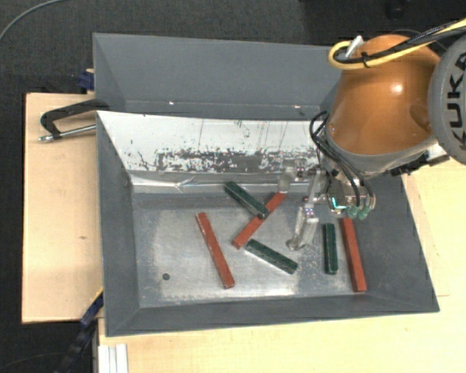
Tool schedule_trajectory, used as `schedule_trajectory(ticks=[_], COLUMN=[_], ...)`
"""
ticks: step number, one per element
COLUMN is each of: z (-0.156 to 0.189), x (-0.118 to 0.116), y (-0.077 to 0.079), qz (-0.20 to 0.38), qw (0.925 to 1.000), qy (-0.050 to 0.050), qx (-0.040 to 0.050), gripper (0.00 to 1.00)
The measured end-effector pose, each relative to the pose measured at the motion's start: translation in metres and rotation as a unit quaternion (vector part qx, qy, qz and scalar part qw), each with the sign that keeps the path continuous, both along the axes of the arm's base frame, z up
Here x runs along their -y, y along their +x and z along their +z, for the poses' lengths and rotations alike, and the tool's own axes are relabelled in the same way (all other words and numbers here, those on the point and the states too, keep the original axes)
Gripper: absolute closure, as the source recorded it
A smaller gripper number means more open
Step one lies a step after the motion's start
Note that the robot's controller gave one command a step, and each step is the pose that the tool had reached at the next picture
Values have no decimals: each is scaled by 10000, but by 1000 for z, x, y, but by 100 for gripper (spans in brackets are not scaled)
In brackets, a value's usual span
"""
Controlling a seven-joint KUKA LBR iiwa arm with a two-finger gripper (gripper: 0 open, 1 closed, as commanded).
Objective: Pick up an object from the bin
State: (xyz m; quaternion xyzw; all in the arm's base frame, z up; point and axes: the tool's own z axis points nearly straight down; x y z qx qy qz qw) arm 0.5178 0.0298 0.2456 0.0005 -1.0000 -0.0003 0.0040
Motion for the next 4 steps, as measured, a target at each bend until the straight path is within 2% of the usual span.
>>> schedule_trajectory(ticks=[1, 2, 3, 4], z=[-83, -178, -175, -24], x=[75, 35, 36, 63], y=[-23, -15, -13, -17], qz=[804, 1720, 1709, 1712], qw=[9968, 9851, 9853, 9852], qy=[-3, 19, 10, 1], qx=[7, 13, 37, 78], gripper=[0, 0, 100, 100])
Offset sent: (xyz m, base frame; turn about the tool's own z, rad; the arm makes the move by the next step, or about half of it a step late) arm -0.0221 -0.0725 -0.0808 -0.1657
